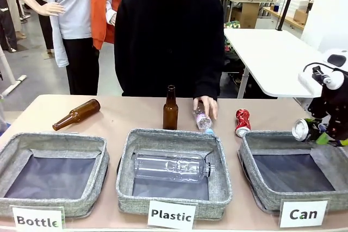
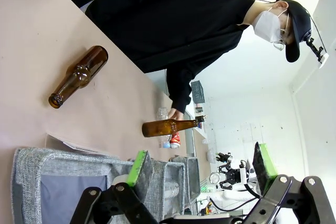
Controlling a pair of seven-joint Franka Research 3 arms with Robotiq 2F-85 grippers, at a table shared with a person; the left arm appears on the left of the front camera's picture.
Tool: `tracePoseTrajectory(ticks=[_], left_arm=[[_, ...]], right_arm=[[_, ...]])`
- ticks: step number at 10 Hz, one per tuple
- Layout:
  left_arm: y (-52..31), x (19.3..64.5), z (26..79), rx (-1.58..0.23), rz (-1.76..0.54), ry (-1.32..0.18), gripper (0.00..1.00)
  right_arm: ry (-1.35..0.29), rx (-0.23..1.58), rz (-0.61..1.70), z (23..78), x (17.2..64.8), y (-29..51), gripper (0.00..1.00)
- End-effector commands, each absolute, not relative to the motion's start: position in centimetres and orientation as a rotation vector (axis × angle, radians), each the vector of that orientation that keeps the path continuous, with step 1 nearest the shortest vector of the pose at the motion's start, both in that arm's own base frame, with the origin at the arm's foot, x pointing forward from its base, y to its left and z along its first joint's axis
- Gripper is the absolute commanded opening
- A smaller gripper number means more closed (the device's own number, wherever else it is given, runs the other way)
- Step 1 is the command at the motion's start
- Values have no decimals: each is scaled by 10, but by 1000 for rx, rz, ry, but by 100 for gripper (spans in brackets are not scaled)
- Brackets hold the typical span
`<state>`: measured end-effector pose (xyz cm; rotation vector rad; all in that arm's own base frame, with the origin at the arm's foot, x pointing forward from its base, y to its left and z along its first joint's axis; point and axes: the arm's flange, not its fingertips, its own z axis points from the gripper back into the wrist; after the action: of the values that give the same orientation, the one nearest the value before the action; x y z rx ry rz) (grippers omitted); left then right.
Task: Sort the can waste into the basket.
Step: Pick up the can waste from the table and place it in the right Fabric basket.
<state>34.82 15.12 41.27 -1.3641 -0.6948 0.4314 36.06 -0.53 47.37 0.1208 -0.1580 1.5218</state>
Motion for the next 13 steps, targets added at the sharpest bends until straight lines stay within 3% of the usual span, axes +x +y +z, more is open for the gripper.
tracePoseTrajectory(ticks=[1,3,4,5,11,12,13], left_arm=[[152,347,414,-1369,417,-698,100],[152,347,414,-1369,417,-698,100],[152,347,414,-1369,417,-698,100],[152,347,414,-1369,417,-698,100],[152,347,414,-1369,417,-698,100],[152,347,414,-1369,417,-698,100],[152,347,414,-1369,417,-698,100]], right_arm=[[-158,161,1525,476,370,-16,0],[-166,172,1533,475,372,-15,0],[-164,168,1535,475,373,-15,70],[-162,148,1534,474,374,-16,99],[-166,174,1505,475,380,-15,100],[-180,195,1458,476,382,-16,100],[-260,273,1241,481,385,-21,100]])
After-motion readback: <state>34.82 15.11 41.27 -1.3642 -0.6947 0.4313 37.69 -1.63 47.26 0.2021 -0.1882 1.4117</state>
